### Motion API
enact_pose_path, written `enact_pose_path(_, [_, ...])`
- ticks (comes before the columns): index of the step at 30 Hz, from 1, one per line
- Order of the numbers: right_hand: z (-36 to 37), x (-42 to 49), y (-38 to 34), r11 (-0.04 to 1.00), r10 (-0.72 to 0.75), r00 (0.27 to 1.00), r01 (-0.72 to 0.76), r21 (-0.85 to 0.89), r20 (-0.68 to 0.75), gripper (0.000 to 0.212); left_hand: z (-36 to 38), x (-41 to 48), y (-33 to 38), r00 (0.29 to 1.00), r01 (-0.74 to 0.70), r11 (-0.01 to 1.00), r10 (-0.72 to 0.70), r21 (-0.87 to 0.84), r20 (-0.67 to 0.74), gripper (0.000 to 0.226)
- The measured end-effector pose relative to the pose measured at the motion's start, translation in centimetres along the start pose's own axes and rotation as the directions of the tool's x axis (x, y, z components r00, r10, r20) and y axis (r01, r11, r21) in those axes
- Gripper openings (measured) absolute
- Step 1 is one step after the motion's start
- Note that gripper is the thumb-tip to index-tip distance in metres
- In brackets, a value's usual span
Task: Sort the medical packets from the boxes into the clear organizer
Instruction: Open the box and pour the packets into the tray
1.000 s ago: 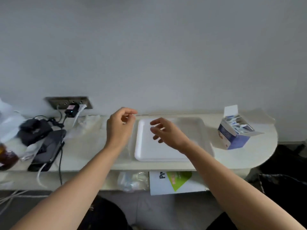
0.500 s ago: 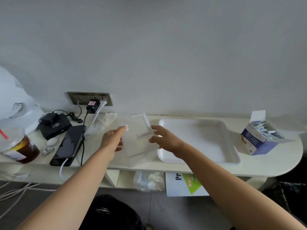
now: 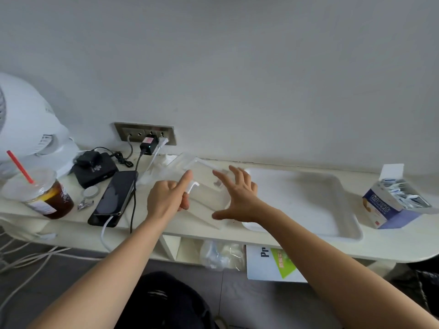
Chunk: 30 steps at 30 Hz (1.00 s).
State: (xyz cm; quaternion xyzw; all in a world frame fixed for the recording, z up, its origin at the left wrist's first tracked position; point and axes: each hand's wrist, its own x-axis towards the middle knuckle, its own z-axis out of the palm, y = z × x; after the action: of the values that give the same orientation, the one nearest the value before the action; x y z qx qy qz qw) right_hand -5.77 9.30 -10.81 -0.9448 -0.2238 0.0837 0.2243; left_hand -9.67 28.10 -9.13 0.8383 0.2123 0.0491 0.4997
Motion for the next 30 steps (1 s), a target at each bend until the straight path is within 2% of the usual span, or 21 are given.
enact_pose_path(3, [-0.2, 0.0, 0.7, 0.994, -0.015, 0.998, 0.021, 0.107, -0.06, 0.098, 0.1, -0.7, -0.1, 0.988, -0.142, 0.987, 0.146, -0.077, 0.055, 0.051])
enact_pose_path(6, [-0.7, -0.1, 1.4, 0.963, -0.004, 0.995, 0.032, 0.269, -0.103, 0.092, 0.6, -0.7, -0.5, 0.973, -0.215, 0.97, 0.223, -0.111, 0.065, 0.028])
enact_pose_path(8, [-0.9, -0.2, 2.0, 0.942, -0.012, 0.994, 0.05, 0.331, -0.113, 0.088, 0.8, -0.6, -0.9, 0.954, -0.286, 0.955, 0.291, -0.075, 0.067, 0.011])
enact_pose_path(9, [-0.9, -0.3, 2.2, 0.933, -0.017, 0.993, 0.058, 0.356, -0.117, 0.085, 0.9, -0.6, -1.2, 0.944, -0.322, 0.946, 0.323, -0.027, 0.067, 0.011])
enact_pose_path(13, [-1.1, -0.6, 2.8, 0.892, -0.014, 0.989, 0.078, 0.445, -0.146, 0.073, 1.1, -0.9, -2.2, 0.937, -0.347, 0.936, 0.343, 0.054, 0.071, 0.023])
enact_pose_path(16, [-1.3, -0.8, 2.9, 0.888, -0.027, 0.988, 0.093, 0.451, -0.149, 0.069, 1.6, -0.9, -3.2, 0.939, -0.343, 0.937, 0.344, 0.064, -0.005, 0.034])
enact_pose_path(21, [-1.7, -0.8, 3.0, 0.871, -0.037, 0.992, 0.092, 0.483, -0.123, 0.063, 2.4, -0.3, -3.4, 0.956, -0.249, 0.963, 0.261, 0.098, -0.134, 0.078])
enact_pose_path(24, [-2.3, -0.4, 2.9, 0.818, 0.056, 0.991, 0.026, 0.574, -0.123, 0.069, 2.4, 0.0, -3.6, 0.97, -0.22, 0.972, 0.227, 0.082, -0.083, 0.094])
enact_pose_path(26, [-2.9, 0.0, 2.7, 0.763, 0.143, 0.98, -0.018, 0.646, -0.141, 0.076, 2.2, -0.1, -3.9, 0.96, -0.231, 0.953, 0.256, 0.197, -0.113, 0.096])
enact_pose_path(27, [-3.1, 0.3, 2.4, 0.737, 0.187, 0.971, -0.036, 0.675, -0.152, 0.079, 2.1, -0.2, -4.1, 0.94, -0.261, 0.917, 0.313, 0.303, -0.138, 0.091])
enact_pose_path(30, [-3.7, 1.3, 2.0, 0.647, 0.319, 0.939, -0.115, 0.753, -0.131, 0.093, 2.2, -0.5, -4.5, 0.827, -0.404, 0.691, 0.556, 0.6, -0.084, 0.048])
